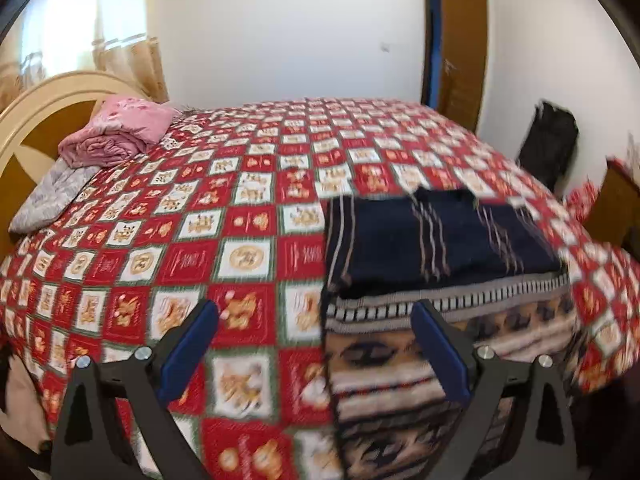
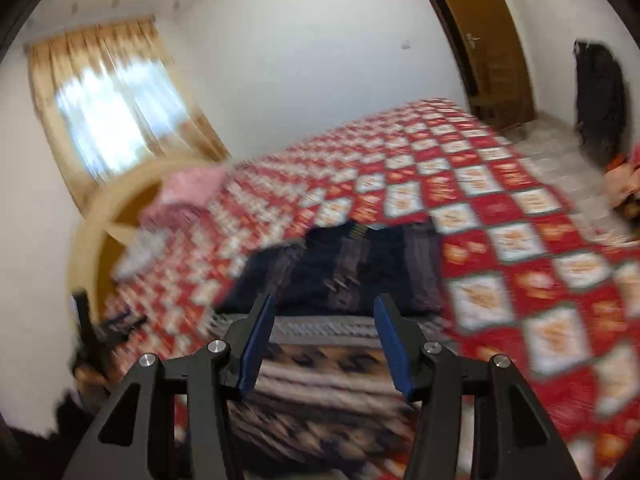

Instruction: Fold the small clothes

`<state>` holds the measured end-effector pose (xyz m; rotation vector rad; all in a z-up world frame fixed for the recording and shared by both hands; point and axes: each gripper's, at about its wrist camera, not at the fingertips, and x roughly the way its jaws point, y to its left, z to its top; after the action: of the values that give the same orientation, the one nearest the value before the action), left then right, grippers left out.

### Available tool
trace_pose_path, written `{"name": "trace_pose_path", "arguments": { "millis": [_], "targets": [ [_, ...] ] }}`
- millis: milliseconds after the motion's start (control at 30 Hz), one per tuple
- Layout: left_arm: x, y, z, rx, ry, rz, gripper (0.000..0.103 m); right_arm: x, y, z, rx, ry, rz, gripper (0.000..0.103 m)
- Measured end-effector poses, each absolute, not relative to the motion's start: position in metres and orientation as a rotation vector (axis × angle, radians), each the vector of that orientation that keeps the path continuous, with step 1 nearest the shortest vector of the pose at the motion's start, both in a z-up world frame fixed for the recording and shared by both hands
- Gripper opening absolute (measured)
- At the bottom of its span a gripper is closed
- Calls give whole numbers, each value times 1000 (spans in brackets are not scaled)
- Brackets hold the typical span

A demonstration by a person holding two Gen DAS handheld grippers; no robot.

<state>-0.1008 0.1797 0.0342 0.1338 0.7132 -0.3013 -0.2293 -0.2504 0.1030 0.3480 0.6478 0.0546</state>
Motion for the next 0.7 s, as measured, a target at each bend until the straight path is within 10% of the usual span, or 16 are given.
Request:
{"name": "trace_pose_path", "arguments": {
  "millis": [700],
  "targets": [
    [-198, 138, -135, 107, 1308, -670, 99, -244, -201, -24, 373, 1046, 204, 54]
  ]
}}
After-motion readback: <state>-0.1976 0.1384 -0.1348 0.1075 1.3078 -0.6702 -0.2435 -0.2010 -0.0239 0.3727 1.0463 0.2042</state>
